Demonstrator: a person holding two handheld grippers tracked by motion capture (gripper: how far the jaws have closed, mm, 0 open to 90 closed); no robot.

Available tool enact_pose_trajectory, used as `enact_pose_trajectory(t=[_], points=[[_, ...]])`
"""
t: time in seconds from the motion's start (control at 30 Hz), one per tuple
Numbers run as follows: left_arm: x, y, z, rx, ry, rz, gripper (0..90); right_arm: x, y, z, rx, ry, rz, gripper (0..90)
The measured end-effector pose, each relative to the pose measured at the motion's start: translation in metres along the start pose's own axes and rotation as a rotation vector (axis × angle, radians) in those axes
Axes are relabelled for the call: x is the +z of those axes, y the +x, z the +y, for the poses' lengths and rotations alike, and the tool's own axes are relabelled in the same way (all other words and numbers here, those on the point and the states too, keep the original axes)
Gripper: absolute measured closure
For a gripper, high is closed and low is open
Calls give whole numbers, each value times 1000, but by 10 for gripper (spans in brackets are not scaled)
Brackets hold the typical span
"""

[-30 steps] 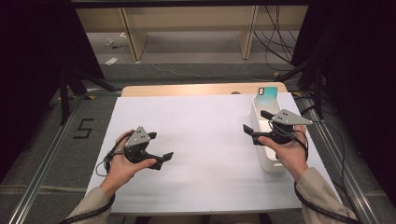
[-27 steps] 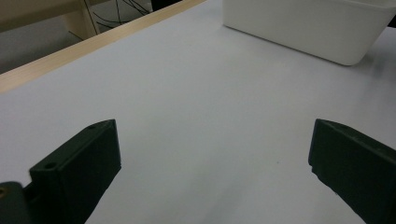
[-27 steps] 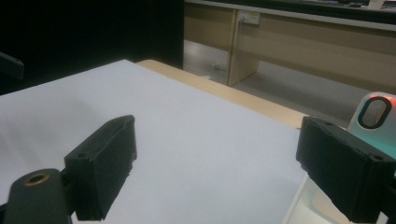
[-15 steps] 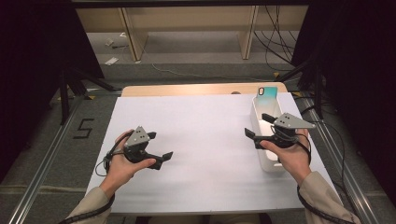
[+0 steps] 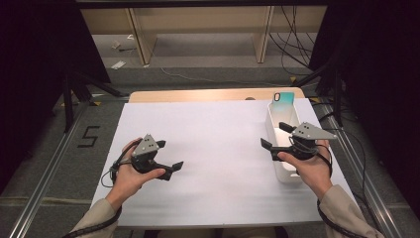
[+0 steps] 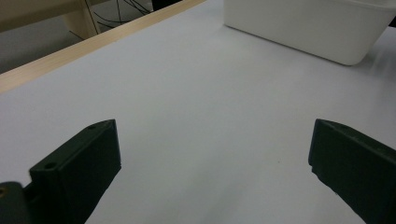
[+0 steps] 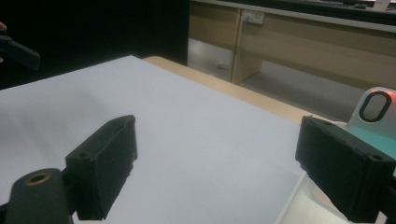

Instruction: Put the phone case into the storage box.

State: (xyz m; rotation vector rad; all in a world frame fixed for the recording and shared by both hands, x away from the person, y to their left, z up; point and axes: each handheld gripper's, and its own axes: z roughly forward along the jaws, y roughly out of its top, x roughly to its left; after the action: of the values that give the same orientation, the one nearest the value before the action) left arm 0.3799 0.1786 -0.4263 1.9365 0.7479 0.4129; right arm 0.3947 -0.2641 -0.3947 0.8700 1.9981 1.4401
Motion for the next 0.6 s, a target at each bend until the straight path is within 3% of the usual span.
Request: enact_pose_trajectory(t=[0.6], points=[[0, 0, 0, -2, 1, 1, 16, -6, 3, -4, -1, 8, 9, 136]])
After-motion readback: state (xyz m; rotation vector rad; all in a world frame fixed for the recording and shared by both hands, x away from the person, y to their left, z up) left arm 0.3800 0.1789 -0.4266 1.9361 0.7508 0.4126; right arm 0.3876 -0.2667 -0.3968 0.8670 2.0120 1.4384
